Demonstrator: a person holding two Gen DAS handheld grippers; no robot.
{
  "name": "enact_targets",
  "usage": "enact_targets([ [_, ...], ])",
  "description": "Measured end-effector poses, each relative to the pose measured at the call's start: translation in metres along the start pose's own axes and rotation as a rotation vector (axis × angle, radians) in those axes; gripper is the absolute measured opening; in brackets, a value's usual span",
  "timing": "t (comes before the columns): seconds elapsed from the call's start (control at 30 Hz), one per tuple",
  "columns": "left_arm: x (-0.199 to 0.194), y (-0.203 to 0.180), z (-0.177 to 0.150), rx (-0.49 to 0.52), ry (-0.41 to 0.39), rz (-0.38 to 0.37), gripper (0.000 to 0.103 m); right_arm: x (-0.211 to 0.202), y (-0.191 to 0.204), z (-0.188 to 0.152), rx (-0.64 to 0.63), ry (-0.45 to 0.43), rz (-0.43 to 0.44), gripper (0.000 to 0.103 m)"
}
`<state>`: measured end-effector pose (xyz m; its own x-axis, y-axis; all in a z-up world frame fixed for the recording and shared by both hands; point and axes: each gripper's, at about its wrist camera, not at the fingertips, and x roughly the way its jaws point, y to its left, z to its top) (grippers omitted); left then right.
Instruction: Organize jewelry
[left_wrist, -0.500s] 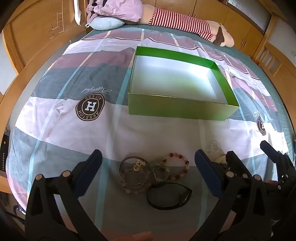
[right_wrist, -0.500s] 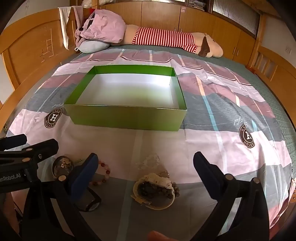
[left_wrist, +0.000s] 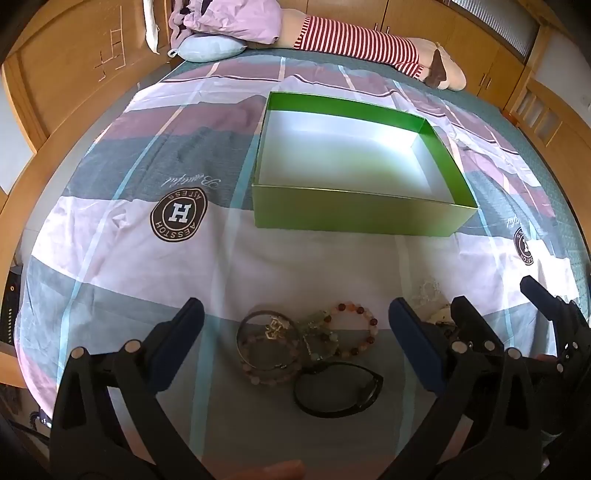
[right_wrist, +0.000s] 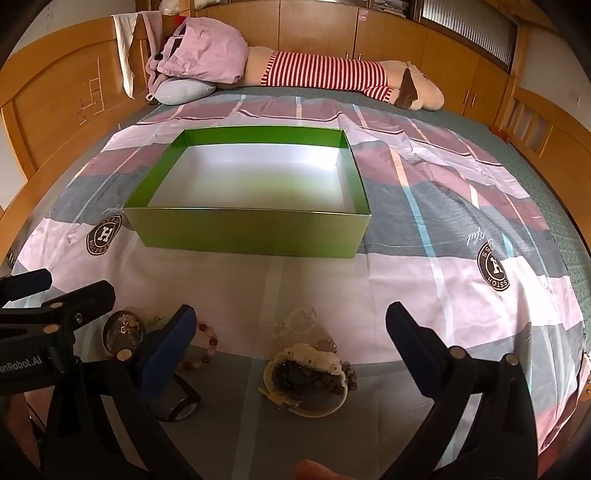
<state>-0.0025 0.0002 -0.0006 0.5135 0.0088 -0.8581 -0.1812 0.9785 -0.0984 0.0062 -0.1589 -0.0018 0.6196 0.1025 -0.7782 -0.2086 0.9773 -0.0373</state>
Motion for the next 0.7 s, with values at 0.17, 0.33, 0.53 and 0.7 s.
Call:
enact_targets([
  [0.17, 0.0, -0.001, -0.0003, 0.003, 0.0, 0.005, 0.101, 0.0002, -0.0009, 0.0012, 0.002, 0.005, 0.005, 0.102],
  [0.33, 0.0029, -0.0022, 0.0002, 0.005, 0.0, 0.006, 0.101, 0.0008, -0.0014, 0.0008, 0.002, 0.006, 0.004, 0.102],
  [0.53, 0.0028, -0.0028, 0.0002, 0.007, 0.0, 0.008, 0.101, 0.0011, -0.0019, 0.0009, 0.002, 0.006, 0.006, 0.102],
  [0.7, 0.0027, -0.0033, 0.0002, 0.008, 0.0, 0.009, 0.101, 0.0018, -0.0022, 0.0007, 0.002, 0.007, 0.004, 0.102],
])
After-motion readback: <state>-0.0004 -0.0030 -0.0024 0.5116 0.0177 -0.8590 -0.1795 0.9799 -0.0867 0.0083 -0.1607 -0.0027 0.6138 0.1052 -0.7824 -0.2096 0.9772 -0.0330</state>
